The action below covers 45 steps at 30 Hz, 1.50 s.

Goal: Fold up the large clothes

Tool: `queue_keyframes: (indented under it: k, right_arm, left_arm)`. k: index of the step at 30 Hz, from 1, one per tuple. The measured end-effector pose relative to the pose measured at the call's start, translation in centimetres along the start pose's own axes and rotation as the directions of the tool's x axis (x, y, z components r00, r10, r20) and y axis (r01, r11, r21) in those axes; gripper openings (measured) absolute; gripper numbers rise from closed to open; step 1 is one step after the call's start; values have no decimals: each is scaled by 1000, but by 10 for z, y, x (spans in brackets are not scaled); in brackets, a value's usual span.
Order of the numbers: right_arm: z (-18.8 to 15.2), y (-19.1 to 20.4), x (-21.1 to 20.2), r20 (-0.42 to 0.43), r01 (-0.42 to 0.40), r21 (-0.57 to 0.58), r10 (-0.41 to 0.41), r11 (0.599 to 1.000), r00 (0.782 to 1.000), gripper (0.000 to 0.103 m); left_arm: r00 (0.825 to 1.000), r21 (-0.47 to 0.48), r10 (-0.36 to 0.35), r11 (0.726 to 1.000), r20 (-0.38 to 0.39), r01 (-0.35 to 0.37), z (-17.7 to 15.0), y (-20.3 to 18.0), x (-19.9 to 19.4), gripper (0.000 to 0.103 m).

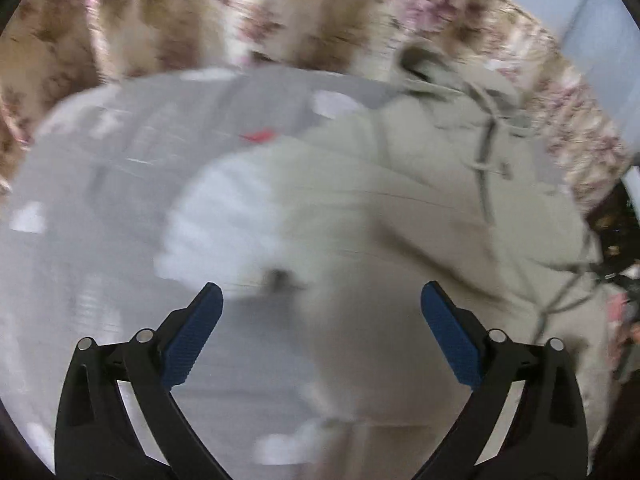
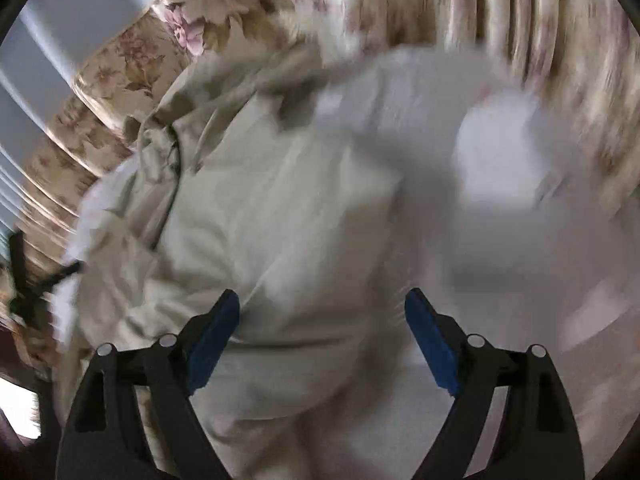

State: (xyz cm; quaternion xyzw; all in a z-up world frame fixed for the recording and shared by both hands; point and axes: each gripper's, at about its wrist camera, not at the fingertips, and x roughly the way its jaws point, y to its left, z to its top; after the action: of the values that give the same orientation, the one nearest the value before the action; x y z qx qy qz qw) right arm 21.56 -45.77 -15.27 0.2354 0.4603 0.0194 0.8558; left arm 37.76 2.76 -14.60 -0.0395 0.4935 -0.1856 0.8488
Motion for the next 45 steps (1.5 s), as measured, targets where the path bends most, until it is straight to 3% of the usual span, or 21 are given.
queue_keyframes:
  k: [2,3,4,8,10,12,14,15,19,21,22,23,24,25,26,31,34,38,40,42,45]
  right_arm:
    - [-5,11,9,31,-47,-33,48,998,998,33]
    - [-4,25,10,72,6,-115,2,993,997,18]
    - [-4,38,10,110,74,-197,-53,978,993,16]
    - [18,84,12,261,342,-440,-246,831,934,11]
    - [28,106,15,414,561,-542,-382,626,826,11]
    - [43,105,10,400,549,-549,-378,631,835,10]
    - [56,97,11,407,579,-541,-413,610,815,10]
    - [64,88,16,394,590,-523,-439,615,807,10]
    - [94,44,41,242,524,-399,-465,752,852,13]
    - [96,21,45,105,414,-313,-402,855,910,32]
    - [95,14,37,87,349,-274,-338,896,937,43]
    - [92,7,26,82,279,-238,-267,930,960,65]
    - [87,1,8,96,222,-203,-206,954,974,70]
    - [83,-3,-6,117,206,-187,-186,961,976,70]
    - [79,-5,-18,133,205,-176,-183,963,974,71]
    - [38,14,-62,204,129,-194,-89,972,975,71]
    - [6,53,-47,120,-23,-271,58,962,991,71]
    - [-32,87,-13,-25,-114,-300,111,947,993,71]
    - [-42,96,-4,-26,-90,-328,86,940,996,69]
    - [-46,97,6,-27,-84,-334,80,939,996,38]
    - [-53,100,5,24,-17,-389,28,921,999,7]
  left_arm:
    - [1000,32,-22,999,-22,23,0,-15,8,31]
    - [1000,40,4,999,-26,-3,0,-21,13,26]
    - [1000,33,28,999,-8,-28,-2,-22,16,16]
    - [998,-30,40,999,53,-38,-6,-3,11,8]
    - [991,-63,92,994,99,-86,-19,4,-6,5]
    - [984,-100,126,988,124,-114,-34,13,-23,5]
    - [978,-104,163,983,129,-150,-45,15,-32,5]
    - [973,-92,198,978,121,-187,-44,15,-29,5]
    - [955,-85,280,958,101,-272,-17,20,-8,6]
    - [956,-57,289,956,51,-286,-6,16,0,10]
    - [955,-46,293,956,47,-291,-6,14,-4,19]
    - [956,-26,289,957,53,-288,-8,11,-11,36]
    - [954,-4,289,957,75,-290,-12,8,-21,52]
    - [948,4,300,953,101,-302,-15,6,-31,87]
    - [938,5,315,948,142,-319,-18,4,-42,99]
    - [944,17,288,956,163,-294,-29,-7,-60,99]
    - [962,40,246,967,121,-253,-32,-26,-51,99]
    - [978,141,176,971,109,-191,-42,-75,-46,99]
    - [982,220,146,961,117,-169,-50,-104,-45,99]
    - [981,270,147,947,128,-177,-57,-123,-40,99]
    - [982,289,147,941,122,-177,-62,-135,-34,99]
